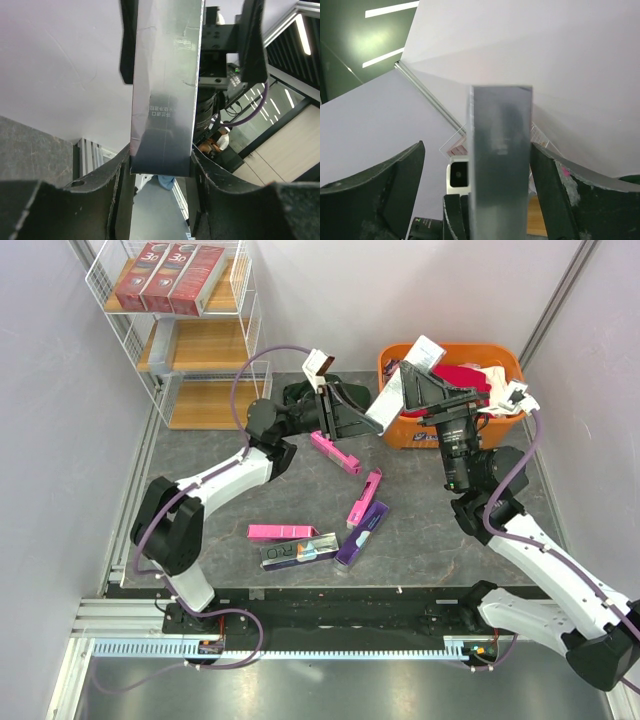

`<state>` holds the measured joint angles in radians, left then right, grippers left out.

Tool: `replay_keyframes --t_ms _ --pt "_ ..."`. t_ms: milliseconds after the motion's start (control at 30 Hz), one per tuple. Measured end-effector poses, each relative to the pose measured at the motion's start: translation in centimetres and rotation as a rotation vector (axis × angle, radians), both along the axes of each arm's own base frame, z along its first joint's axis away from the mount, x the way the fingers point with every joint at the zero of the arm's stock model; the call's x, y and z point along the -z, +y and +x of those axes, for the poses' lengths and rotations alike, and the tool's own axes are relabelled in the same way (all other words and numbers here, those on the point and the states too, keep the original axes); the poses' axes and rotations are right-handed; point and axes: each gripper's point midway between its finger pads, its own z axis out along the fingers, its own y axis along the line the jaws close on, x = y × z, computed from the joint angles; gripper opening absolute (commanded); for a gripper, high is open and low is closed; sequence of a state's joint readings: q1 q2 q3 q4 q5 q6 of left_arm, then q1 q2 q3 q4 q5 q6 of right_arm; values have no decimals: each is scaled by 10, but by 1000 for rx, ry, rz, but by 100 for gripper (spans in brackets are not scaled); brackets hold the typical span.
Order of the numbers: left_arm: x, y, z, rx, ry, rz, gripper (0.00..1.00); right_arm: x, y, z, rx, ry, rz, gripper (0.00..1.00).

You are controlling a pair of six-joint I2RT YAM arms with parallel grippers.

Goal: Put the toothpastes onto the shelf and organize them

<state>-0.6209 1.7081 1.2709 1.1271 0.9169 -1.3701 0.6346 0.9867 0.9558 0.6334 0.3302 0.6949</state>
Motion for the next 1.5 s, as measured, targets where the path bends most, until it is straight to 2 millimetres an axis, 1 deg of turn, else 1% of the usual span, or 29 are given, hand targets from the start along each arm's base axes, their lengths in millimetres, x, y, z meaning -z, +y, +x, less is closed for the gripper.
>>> replay_keyframes --t_ms 33,100,133,233,367,433,467,500,567,600,733,767,833,1000,1133,1200,1333,1500 --pt "6 1 3 -5 11 9 22 0 -2 0 11 4 3 98" --pt "18 6 10 -24 34 26 22 2 -7 2 33 20 4 98" --pt "23 11 14 -37 46 35 22 7 -10 4 54 41 1 98" --pt "36 29 28 -90 81 55 19 13 -18 9 103 78 8 98" --pt "56 69 52 -200 141 81 18 16 -29 11 156 98 17 98" --pt "69 96 63 -270 181 93 18 17 -32 11 173 103 15 98" --pt "73 105 65 -289 195 98 18 17 -33 12 177 105 14 98" --pt "78 118 70 -324 216 104 18 18 -33 12 181 108 11 98" --pt "91 142 72 -375 260 122 17 19 -33 13 184 110 4 98" --pt "98 159 74 -417 289 129 17 20 -32 13 185 111 -1 98" --pt "119 205 72 -511 384 164 15 24 -29 17 188 119 -20 98" --pt "123 213 70 -527 397 174 15 26 -28 19 187 122 -27 98" --pt "128 237 68 -589 434 195 13 30 -24 22 185 130 -40 98" --pt "133 285 58 -732 443 242 13 43 -18 30 183 159 -83 98" --pt "143 310 52 -781 483 255 12 49 -14 34 176 171 -102 98" --pt "148 319 52 -792 515 256 12 53 -11 36 169 179 -117 98" --pt "154 329 54 -796 553 256 11 60 -3 44 152 199 -150 98" --pt "152 337 69 -797 579 254 9 68 4 48 130 217 -182 98"
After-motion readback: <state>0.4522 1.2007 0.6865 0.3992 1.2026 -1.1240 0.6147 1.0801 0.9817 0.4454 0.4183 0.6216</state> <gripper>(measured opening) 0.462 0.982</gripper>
